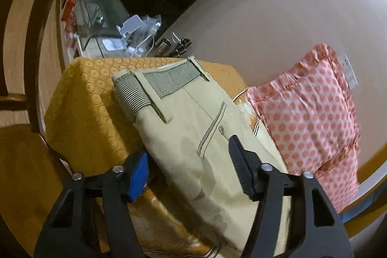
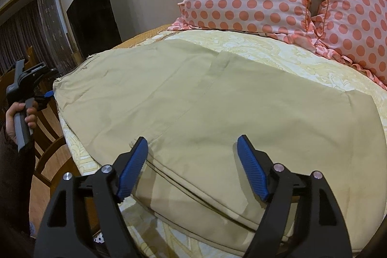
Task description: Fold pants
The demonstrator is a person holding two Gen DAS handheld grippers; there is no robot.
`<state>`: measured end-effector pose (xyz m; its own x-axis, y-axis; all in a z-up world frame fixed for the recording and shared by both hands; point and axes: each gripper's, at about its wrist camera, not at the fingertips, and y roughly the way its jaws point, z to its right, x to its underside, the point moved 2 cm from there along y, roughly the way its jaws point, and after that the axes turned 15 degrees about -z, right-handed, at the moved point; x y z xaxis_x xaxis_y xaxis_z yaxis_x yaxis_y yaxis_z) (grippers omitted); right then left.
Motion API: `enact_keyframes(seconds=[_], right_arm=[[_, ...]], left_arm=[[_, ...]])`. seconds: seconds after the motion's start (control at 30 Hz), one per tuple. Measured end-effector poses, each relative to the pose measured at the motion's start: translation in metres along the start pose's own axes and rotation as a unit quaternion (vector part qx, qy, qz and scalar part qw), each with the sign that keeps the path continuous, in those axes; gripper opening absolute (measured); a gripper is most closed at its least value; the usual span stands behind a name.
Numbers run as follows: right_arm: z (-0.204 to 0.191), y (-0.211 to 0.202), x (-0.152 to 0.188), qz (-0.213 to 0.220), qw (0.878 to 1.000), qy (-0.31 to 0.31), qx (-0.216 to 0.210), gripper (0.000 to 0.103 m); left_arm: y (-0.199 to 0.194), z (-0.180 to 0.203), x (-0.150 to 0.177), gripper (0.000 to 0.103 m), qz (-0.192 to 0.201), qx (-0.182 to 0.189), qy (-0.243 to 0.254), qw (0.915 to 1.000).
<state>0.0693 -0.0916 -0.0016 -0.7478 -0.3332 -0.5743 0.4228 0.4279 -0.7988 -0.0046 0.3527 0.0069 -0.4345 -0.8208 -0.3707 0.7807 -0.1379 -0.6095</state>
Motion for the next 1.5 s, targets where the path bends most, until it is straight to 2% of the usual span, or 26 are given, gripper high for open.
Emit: enact_keyframes(seconds=[0.03, 0.07, 0.13, 0.2, 0.3, 0.4, 0.47, 0.5, 0.6, 0.63, 0.7, 0.77, 0.8, 0.83, 0.87, 0.93, 0.97, 1.07, 1.1, 1.17, 1.23, 1.27, 1.3, 1.37, 1.43, 1.5], right_arm=[[0.000, -0.001, 0.000, 0.003, 1.000, 0.002, -0.002, 0.077], [0.001, -0.001, 0.001, 0.005, 1.000, 0.004, -0.006, 0.078], [0.004, -0.004, 0.003, 0.012, 1.000, 0.013, -0.016, 0.078], [0.009, -0.009, 0.005, 0.017, 0.999, 0.026, -0.028, 0.078], [0.022, -0.027, 0.009, 0.043, 0.997, 0.048, -0.044, 0.078], [0.046, -0.054, 0.018, 0.083, 0.992, 0.078, -0.049, 0.078], [0.067, -0.071, 0.028, 0.109, 0.987, 0.110, -0.043, 0.078], [0.076, -0.078, 0.033, 0.118, 0.984, 0.125, -0.040, 0.079], [0.115, -0.097, 0.053, 0.140, 0.972, 0.188, -0.030, 0.079], [0.126, -0.102, 0.060, 0.145, 0.967, 0.208, -0.030, 0.079], [0.150, -0.113, 0.076, 0.153, 0.955, 0.251, -0.027, 0.079], [0.165, -0.120, 0.091, 0.162, 0.947, 0.277, -0.026, 0.079], [0.173, -0.124, 0.099, 0.166, 0.941, 0.292, -0.028, 0.079], [0.179, -0.125, 0.104, 0.168, 0.938, 0.302, -0.034, 0.079], [0.184, -0.127, 0.108, 0.169, 0.935, 0.310, -0.041, 0.079], [0.195, -0.128, 0.115, 0.171, 0.928, 0.327, -0.058, 0.079], [0.197, -0.129, 0.117, 0.172, 0.925, 0.332, -0.065, 0.079], [0.209, -0.128, 0.117, 0.172, 0.915, 0.348, -0.112, 0.079], [0.211, -0.125, 0.113, 0.170, 0.911, 0.351, -0.135, 0.080], [0.212, -0.120, 0.101, 0.159, 0.910, 0.347, -0.161, 0.080], [0.212, -0.111, 0.086, 0.136, 0.916, 0.340, -0.166, 0.080], [0.212, -0.105, 0.079, 0.121, 0.919, 0.339, -0.163, 0.080], [0.213, -0.099, 0.072, 0.104, 0.923, 0.336, -0.157, 0.079], [0.213, -0.087, 0.059, 0.074, 0.931, 0.329, -0.141, 0.078], [0.211, -0.075, 0.047, 0.047, 0.938, 0.318, -0.127, 0.071], [0.211, -0.065, 0.037, 0.024, 0.944, 0.307, -0.114, 0.066]], left_arm=[[0.002, -0.002, -0.002, 0.048, -0.007, 0.004, -0.008, 0.9999], [0.003, -0.002, -0.004, 0.029, -0.011, 0.004, -0.012, 0.9999], [0.003, -0.003, -0.006, 0.013, -0.014, -0.016, -0.007, 0.9997], [0.002, 0.007, -0.007, 0.008, -0.012, -0.035, 0.010, 0.9993], [-0.008, 0.044, -0.004, 0.006, 0.011, -0.075, 0.075, 0.9943], [-0.020, 0.111, 0.013, 0.005, 0.027, -0.074, 0.172, 0.9819], [-0.024, 0.176, 0.042, 0.004, 0.027, -0.061, 0.266, 0.9616], [-0.024, 0.197, 0.055, 0.004, 0.020, -0.052, 0.294, 0.9540], [-0.012, 0.273, 0.119, 0.004, -0.023, 0.003, 0.394, 0.9187], [-0.005, 0.299, 0.149, 0.004, -0.044, 0.031, 0.432, 0.9004], [0.006, 0.328, 0.198, 0.004, -0.081, 0.073, 0.480, 0.8705], [0.025, 0.349, 0.258, 0.004, -0.129, 0.110, 0.520, 0.8371], [0.034, 0.351, 0.279, 0.004, -0.152, 0.118, 0.529, 0.8266], [0.051, 0.351, 0.311, 0.004, -0.192, 0.118, 0.544, 0.8085], [0.065, 0.348, 0.335, 0.004, -0.216, 0.108, 0.557, 0.7948], [0.090, 0.335, 0.367, 0.004, -0.259, 0.087, 0.565, 0.7785], [0.096, 0.331, 0.373, 0.004, -0.266, 0.081, 0.563, 0.7785], [0.092, 0.323, 0.382, 0.004, -0.248, 0.073, 0.574, 0.7768], [0.089, 0.323, 0.387, 0.004, -0.244, 0.073, 0.582, 0.7722], [0.080, 0.322, 0.405, 0.004, -0.209, 0.061, 0.622, 0.7525], [0.079, 0.320, 0.414, 0.004, -0.188, 0.048, 0.649, 0.7353], [0.078, 0.319, 0.413, 0.004, -0.188, 0.049, 0.652, 0.7326], [0.076, 0.315, 0.412, 0.004, -0.194, 0.053, 0.650, 0.7328], [0.070, 0.309, 0.397, 0.004, -0.224, 0.081, 0.628, 0.7405], [0.062, 0.305, 0.384, 0.005, -0.258, 0.109, 0.607, 0.7434], [0.046, 0.299, 0.363, 0.006, -0.278, 0.139, 0.583, 0.7508]])
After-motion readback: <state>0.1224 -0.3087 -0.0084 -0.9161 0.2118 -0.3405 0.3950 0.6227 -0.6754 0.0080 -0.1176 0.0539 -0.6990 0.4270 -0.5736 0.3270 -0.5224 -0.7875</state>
